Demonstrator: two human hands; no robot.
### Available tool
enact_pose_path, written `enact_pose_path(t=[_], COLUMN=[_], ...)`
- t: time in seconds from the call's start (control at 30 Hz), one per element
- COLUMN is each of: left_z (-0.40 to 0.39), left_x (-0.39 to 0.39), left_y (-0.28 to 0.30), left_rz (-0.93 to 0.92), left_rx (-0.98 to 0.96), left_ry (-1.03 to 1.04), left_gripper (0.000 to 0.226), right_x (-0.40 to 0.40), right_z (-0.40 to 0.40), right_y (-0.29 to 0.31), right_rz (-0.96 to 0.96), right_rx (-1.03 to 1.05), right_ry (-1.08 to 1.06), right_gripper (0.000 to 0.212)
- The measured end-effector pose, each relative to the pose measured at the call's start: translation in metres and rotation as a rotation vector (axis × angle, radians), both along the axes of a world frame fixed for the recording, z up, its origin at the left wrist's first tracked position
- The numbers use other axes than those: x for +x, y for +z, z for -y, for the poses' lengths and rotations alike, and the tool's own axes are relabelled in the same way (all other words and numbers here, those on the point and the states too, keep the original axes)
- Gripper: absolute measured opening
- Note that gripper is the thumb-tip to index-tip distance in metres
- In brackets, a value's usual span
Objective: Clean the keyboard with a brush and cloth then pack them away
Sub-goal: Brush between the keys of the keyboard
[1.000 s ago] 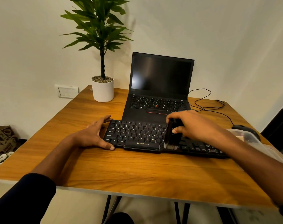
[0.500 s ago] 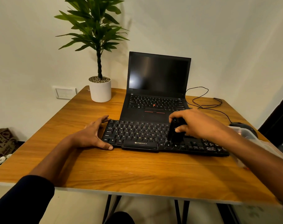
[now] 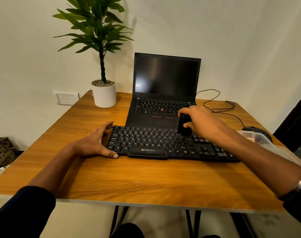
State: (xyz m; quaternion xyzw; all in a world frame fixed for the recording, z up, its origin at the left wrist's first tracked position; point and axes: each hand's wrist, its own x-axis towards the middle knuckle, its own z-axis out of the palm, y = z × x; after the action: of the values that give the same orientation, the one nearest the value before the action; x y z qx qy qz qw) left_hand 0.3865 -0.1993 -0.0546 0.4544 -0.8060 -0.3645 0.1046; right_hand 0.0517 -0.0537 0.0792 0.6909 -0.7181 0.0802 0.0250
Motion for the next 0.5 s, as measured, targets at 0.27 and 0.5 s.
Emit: enact_pose_path(t=[0.27,0.5], left_z=[0.000,0.001], left_x=[-0.001,-0.001], left_y=[0.000,0.001], left_rz=[-0.013,-0.003], left_rx=[-0.005,-0.014], left_ry=[-0.016,-0.025], left_gripper=[0.134,0.128], right_x=[-0.009,-0.021], right_z=[-0.011,-0.041], right_y=[0.003,0.026], right_rz=[-0.031,0.205], right_rx=[0.077,0.305], right_ry=[0.007,0.001], right_gripper=[0.030,0.027])
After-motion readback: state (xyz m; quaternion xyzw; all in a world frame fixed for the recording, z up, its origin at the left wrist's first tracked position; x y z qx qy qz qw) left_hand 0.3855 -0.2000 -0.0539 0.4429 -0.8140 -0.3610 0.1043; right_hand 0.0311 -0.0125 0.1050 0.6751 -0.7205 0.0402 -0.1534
